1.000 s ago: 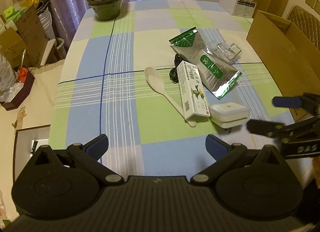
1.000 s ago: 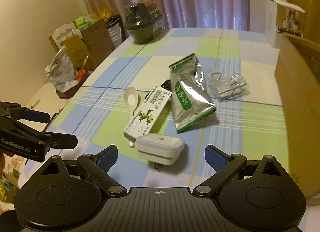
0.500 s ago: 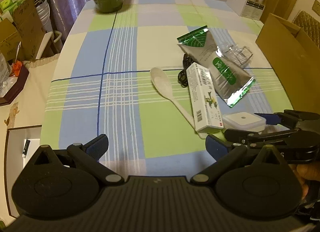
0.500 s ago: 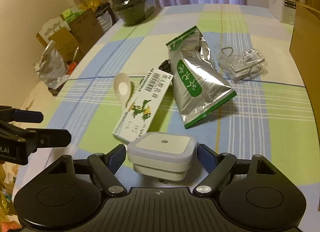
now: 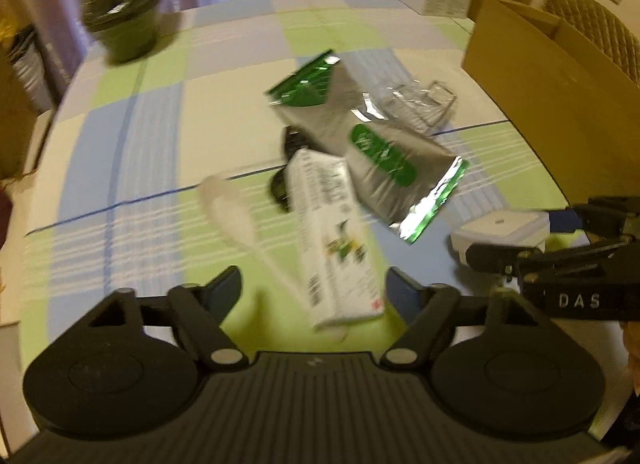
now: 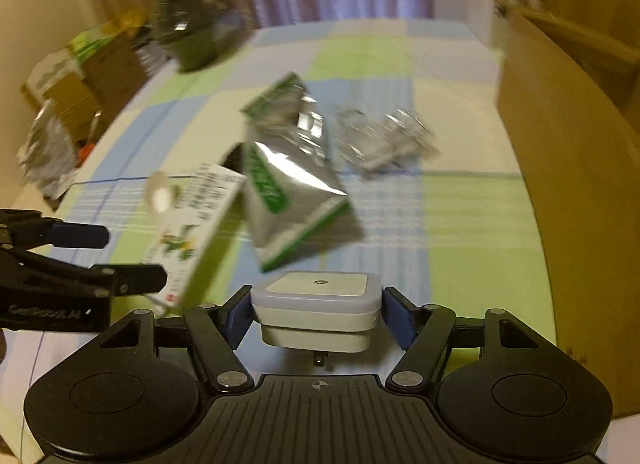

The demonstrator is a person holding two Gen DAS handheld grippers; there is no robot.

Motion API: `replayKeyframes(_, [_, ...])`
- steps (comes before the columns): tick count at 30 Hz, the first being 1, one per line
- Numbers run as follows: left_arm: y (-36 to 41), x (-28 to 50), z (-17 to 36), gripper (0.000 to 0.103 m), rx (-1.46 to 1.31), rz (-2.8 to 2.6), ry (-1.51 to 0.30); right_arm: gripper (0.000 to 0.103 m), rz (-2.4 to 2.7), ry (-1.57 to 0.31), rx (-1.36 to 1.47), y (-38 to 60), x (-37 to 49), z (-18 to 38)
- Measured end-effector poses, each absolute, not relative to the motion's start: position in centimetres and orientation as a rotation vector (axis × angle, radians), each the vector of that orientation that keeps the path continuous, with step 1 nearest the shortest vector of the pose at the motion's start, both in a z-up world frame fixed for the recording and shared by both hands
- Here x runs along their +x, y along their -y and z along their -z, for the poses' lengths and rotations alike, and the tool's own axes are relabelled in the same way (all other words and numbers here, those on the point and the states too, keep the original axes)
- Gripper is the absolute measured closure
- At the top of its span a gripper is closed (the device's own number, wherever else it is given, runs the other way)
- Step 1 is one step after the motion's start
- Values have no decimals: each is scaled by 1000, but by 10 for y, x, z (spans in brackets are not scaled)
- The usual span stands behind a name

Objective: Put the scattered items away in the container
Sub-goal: 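Grasp the white-green cream box with the left tool while the right tool grasps the white square night light, then lift and carry the cream box and night light with both tools over the cardboard box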

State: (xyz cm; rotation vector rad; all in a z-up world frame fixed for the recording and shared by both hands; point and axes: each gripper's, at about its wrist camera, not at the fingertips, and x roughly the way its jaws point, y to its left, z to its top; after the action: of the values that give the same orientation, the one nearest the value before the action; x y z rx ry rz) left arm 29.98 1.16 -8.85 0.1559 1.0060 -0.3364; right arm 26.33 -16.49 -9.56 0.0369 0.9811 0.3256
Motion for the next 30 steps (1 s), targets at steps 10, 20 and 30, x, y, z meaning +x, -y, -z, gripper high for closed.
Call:
replayKeyframes(10, [9, 343, 114, 60, 176, 356, -1081, 33, -330, -980, 70, 168, 269, 95])
replayKeyframes(20, [-13, 295, 93, 70, 194, 473, -1125, 33, -361, -973, 65, 170, 260, 89])
replayKeyframes(30, [-33, 255, 103, 69, 249, 478, -1166, 32, -417, -985, -11, 161, 238, 92])
